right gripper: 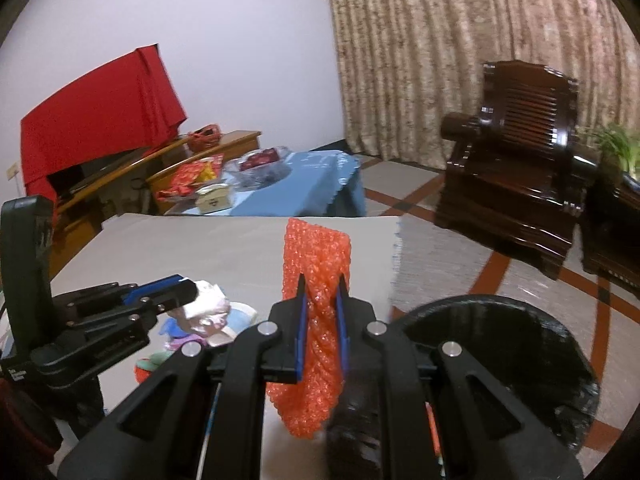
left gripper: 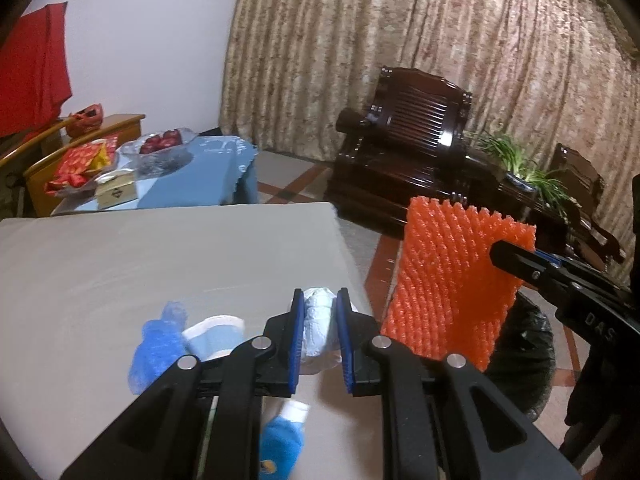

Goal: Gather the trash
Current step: 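Lift the tissue and foam pad and carry both over the bin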

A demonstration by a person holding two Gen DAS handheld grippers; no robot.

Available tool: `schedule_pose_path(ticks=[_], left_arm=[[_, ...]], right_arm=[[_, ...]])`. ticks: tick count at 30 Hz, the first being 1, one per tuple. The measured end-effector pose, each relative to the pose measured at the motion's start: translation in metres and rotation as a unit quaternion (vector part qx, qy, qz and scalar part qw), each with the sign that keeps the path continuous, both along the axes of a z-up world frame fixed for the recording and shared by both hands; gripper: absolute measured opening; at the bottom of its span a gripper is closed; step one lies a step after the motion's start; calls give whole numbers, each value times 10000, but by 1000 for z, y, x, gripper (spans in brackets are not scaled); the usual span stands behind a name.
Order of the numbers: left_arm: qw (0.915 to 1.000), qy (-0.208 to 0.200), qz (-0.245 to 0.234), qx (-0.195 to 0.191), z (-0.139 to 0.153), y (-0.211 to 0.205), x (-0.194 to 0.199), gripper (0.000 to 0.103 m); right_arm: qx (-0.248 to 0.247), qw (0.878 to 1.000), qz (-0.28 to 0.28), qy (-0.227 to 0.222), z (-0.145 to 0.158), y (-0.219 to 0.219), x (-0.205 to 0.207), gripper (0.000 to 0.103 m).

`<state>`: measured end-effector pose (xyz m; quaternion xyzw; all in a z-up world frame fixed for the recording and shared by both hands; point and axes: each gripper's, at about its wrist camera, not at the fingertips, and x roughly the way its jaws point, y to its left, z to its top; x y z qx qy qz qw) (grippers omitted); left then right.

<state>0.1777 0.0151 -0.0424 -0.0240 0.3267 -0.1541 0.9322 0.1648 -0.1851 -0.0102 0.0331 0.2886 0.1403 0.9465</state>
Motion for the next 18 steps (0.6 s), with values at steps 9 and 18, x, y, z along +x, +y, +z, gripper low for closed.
schedule_pose_path(ticks=[9, 18], left_arm=[[9992, 18, -388, -53, -2, -47, 1, 16], [9962, 93, -855, -117, -9, -95, 3, 16]], right_arm=[[-169, 9984, -536, 54, -7, -51, -13, 12], [-280, 9941, -1036, 154, -17, -98, -31, 12]])
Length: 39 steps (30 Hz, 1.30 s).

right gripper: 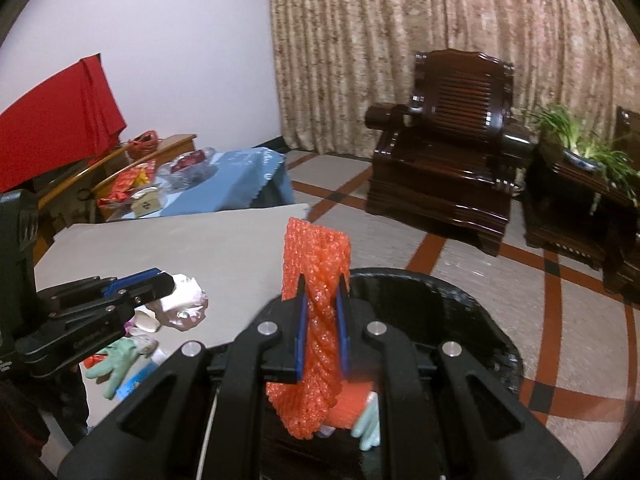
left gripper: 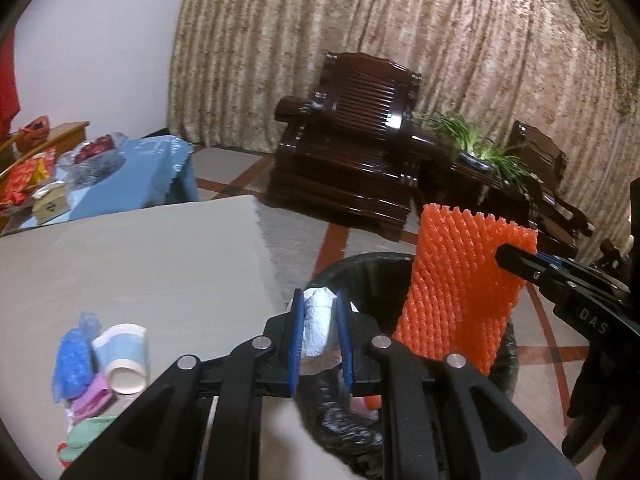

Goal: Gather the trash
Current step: 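Lift the tissue and foam pad and carry both over the bin, then open both grippers to drop the tissue and foam pad into the bin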

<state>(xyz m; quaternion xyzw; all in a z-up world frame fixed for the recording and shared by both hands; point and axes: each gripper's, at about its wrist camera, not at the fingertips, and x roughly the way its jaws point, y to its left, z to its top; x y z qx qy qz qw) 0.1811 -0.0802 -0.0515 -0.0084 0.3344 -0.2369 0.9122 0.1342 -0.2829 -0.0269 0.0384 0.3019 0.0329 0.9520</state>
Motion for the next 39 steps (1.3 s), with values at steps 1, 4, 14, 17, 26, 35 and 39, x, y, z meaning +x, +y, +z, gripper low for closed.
schedule_pose_path(ticks=[1, 4, 14, 17, 26, 35, 39], left_arm=[[10000, 4, -45, -5, -1, -5, 0, 16], [9999, 16, -165, -12, -4, -18, 1, 16], [9988, 146, -471, 26, -21, -56, 2, 16], [9983, 195, -539, 47, -27, -66, 3, 16], [9970, 258, -716, 107, -42, -88, 2, 16], [9966, 378, -720, 129, -54, -97, 0, 22], [9967, 408, -690, 142, -55, -97, 3, 51]], right_arm=[[-10, 10000, -44, 16, -1, -4, -1, 12], [-39, 9998, -193, 71, -7, -18, -7, 12], [-101, 9983, -511, 262, -26, -48, -18, 12], [-95, 9975, -610, 340, -33, -55, -20, 12], [-98, 9951, -805, 561, -51, -75, -20, 12], [-148, 9930, -862, 799, -67, -78, -15, 25], [-231, 9917, -979, 801, -71, -79, -15, 54]])
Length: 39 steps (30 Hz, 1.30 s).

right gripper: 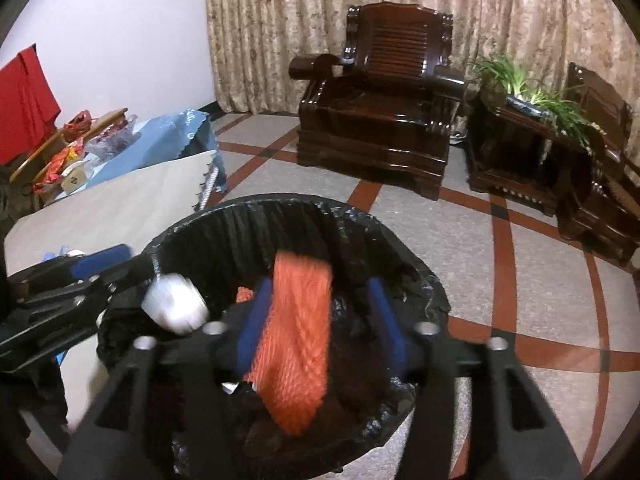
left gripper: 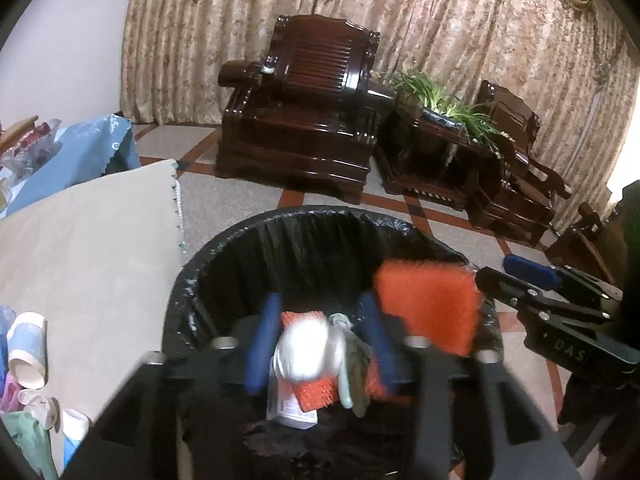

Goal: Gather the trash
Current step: 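Open both grippers to drop the tissue and foam pad into the bin, then move both grippers back over the trash on the table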

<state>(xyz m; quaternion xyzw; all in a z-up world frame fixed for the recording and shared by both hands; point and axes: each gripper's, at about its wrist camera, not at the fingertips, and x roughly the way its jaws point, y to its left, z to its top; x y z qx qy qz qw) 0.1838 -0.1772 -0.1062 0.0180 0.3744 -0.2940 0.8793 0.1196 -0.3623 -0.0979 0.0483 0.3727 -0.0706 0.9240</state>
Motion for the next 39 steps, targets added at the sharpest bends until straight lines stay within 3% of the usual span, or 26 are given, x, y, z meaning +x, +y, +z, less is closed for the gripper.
schedule_pose_path(ticks=[1, 2, 6, 9, 20, 27, 39], left_arm=[[10000, -17, 5, -13, 1, 2, -1, 51], [10000, -14, 12, -12, 1, 2, 0, 56], [9999, -119, 59, -24, 8, 11, -3, 74], [9995, -255, 157, -36, 15, 22, -6, 82], [9962, -449, 746, 82, 28, 82, -8, 88], [9931, -513, 1051, 121, 30, 118, -15, 96], [9843, -481, 1686, 226, 22, 201, -31, 96]], right_arm=[[16, 10000, -23, 6, -1, -1, -1, 61], [22, 10000, -84, -6, 0, -1, -2, 75], [-93, 9997, -169, -162, 8, -1, -9, 92], [-73, 9996, -170, -216, 15, -2, -11, 93], [-1, 9985, -109, -540, 39, 21, -7, 95], [53, 9974, 278, -657, 49, 60, -3, 95], [166, 9919, 1041, -712, 52, 149, 5, 95]])
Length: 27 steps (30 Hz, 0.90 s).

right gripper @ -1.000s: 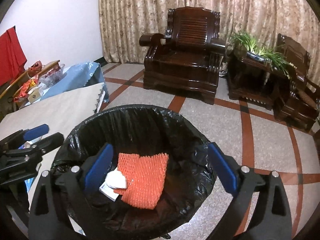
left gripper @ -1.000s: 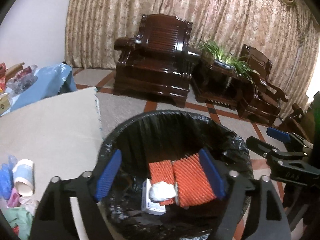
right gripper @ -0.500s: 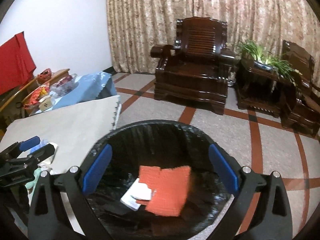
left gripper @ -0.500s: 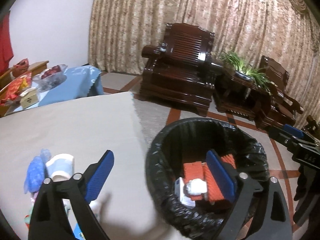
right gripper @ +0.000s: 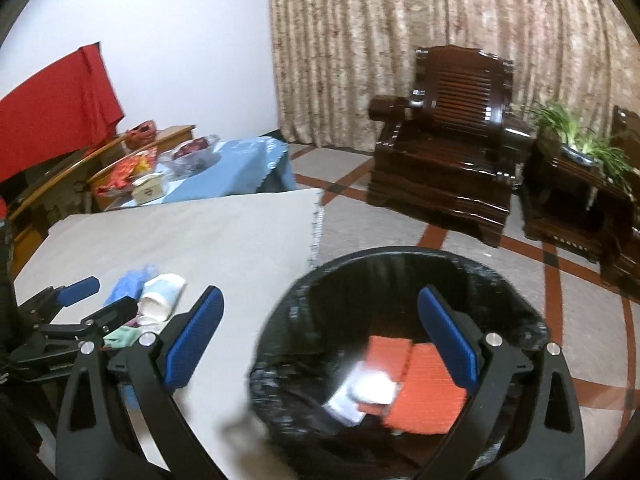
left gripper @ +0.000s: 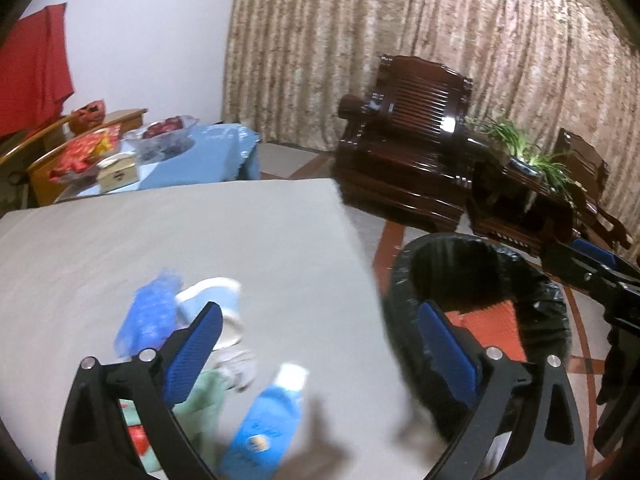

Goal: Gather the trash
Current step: 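Move both grippers back over the trash on the table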

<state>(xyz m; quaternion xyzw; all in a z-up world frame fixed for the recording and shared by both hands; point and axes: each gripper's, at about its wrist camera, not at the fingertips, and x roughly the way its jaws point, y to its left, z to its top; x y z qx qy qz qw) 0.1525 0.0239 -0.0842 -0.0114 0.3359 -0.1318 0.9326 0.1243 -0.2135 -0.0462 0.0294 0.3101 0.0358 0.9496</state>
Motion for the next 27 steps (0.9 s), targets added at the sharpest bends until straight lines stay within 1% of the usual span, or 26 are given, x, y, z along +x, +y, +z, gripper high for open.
schedule_pose_path(ticks=[7, 14, 20, 27], left_arm=[[9982, 99, 590, 102, -18, 67, -9, 96], [9918, 268, 1231, 208, -36, 128, -15, 96], [9888, 296, 1423, 325, -44, 155, -21, 95], [9892, 354, 1362, 410, -56, 163, -24, 93]], right_arm=[[-105, 9978, 652, 72, -10, 61, 1, 95], [-23, 9920, 1239, 237, -28, 112, 5, 95], [-37, 9880, 1503, 367, -45, 144, 3, 95], [-141, 9836, 1629, 759, -85, 174, 5, 95]])
